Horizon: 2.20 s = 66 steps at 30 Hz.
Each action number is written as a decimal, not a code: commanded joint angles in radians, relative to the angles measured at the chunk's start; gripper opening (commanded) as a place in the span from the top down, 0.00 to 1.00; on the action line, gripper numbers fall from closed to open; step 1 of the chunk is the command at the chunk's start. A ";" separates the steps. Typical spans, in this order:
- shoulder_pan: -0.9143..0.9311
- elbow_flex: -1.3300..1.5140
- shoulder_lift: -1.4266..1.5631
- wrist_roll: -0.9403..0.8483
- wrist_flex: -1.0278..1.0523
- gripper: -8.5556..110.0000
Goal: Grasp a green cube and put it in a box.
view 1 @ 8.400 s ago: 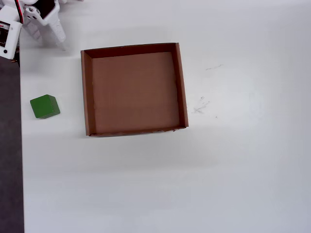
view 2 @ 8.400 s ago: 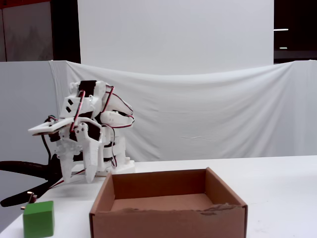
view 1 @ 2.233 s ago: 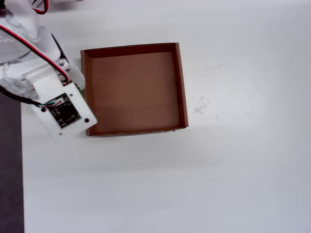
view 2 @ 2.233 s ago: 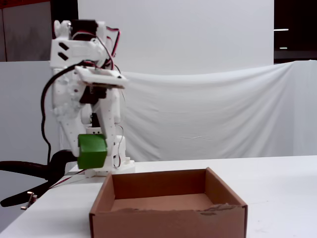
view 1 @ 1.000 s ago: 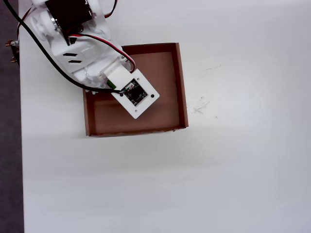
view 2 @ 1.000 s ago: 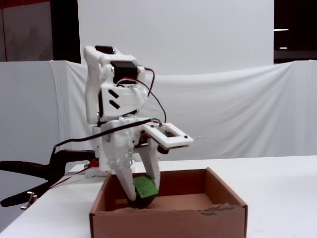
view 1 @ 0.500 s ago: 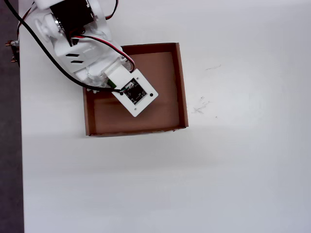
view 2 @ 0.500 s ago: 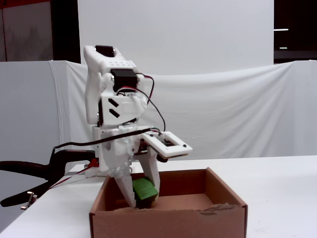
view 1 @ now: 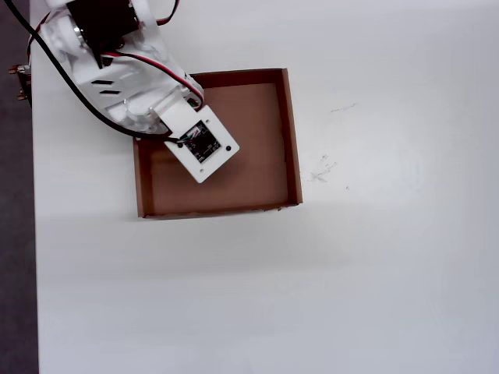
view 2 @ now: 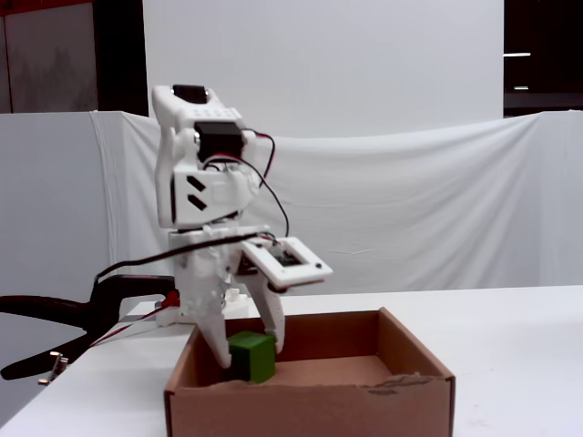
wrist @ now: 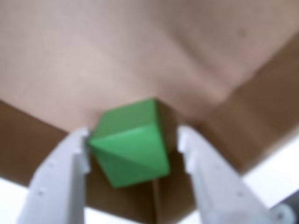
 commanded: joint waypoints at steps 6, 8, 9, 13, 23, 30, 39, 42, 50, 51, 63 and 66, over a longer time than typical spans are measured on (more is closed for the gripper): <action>0.278 -0.126 0.339 0.008 0.281 0.72; 0.436 -0.025 0.512 0.064 0.344 0.72; 0.469 0.014 0.552 0.072 0.354 0.72; 0.563 0.190 0.704 0.129 0.385 0.72; 0.657 0.514 1.066 0.242 0.523 0.72; 0.650 0.681 1.216 0.339 0.469 0.72; 0.612 0.718 1.321 0.482 0.517 0.72; 0.609 0.718 1.321 0.482 0.518 0.72; 0.607 0.718 1.321 0.482 0.518 0.72; 0.607 0.718 1.321 0.482 0.518 0.72; 0.607 0.718 1.321 0.482 0.518 0.72; 0.607 0.718 1.321 0.482 0.518 0.72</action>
